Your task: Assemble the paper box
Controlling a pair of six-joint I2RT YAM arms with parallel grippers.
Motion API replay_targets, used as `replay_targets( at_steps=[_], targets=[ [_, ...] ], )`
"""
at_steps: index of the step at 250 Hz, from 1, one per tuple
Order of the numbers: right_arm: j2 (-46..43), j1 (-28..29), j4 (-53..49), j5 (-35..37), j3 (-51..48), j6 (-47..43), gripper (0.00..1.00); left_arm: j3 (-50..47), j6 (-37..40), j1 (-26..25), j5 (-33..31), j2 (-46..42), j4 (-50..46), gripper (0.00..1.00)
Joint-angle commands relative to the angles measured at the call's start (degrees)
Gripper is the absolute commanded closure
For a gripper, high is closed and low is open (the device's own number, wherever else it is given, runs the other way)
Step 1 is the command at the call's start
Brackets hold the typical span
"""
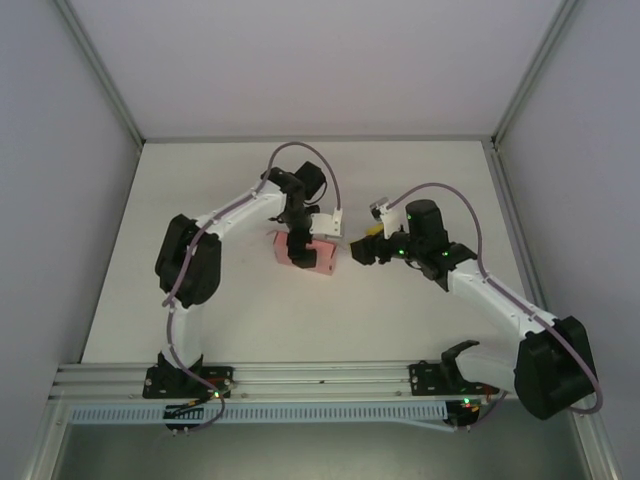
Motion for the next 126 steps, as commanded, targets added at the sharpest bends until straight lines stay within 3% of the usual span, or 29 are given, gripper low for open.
replay_targets(
  at_steps=[1,83,126],
  targets=[
    [1.0,0.0,1.3,0.8,0.4,-1.8,0.30,-2.2,0.5,0.6,1.2,-3.6,-0.4,0.00],
    [1.9,0.6,0.9,-0.8,1.4,-4.9,0.36,-8.3,-1.8,2.1,-1.5,-5.2,4.7,0.00],
    [5.8,2.6,-0.2,1.6,3.1,-7.5,0.39,-8.6,-2.3,2.6,0.4,-5.7,5.1,0.10]
  ],
)
